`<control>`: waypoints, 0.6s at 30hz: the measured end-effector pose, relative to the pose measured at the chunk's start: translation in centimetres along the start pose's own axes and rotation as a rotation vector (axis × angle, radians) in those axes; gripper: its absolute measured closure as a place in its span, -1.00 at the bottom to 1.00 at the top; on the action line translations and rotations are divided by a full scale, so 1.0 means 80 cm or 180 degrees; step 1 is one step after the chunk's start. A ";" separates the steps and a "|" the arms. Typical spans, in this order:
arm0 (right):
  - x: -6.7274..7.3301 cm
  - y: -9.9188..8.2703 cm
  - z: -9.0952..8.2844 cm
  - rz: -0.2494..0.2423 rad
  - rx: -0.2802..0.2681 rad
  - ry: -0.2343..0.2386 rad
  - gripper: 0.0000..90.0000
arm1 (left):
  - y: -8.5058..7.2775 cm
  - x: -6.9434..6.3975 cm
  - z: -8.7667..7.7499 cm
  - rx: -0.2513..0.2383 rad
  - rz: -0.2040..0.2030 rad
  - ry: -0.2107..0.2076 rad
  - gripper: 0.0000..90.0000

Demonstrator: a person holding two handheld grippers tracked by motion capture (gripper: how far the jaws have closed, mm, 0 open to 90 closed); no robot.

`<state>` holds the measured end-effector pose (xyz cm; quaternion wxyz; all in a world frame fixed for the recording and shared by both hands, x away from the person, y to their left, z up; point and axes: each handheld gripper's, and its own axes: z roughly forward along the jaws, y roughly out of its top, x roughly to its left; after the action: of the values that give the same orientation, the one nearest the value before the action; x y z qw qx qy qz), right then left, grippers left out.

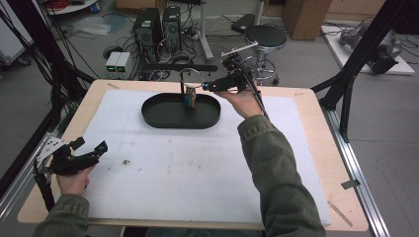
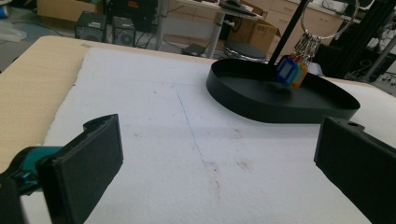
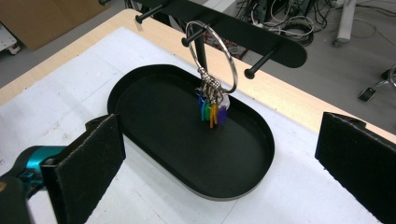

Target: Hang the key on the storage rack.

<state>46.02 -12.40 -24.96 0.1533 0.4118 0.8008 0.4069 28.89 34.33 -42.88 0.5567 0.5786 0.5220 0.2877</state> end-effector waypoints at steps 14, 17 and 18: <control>-0.004 -0.037 -0.010 0.0118 0.0036 -0.0066 -0.99 | 0.000 -0.001 -0.001 0.0001 0.0010 -0.0023 -0.96; -0.008 -0.050 -0.013 0.0167 0.0028 -0.0069 -0.99 | 0.000 -0.002 -0.001 -0.0001 0.0033 -0.0012 -0.96; -0.010 -0.054 -0.014 0.0163 0.0041 -0.0086 -0.99 | 0.000 -0.002 -0.001 -0.0001 0.0043 -0.0011 -0.96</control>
<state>43.53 -15.02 -27.71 0.1510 0.4386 0.7905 0.3999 28.80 34.23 -42.82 0.5558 0.5825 0.5171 0.2906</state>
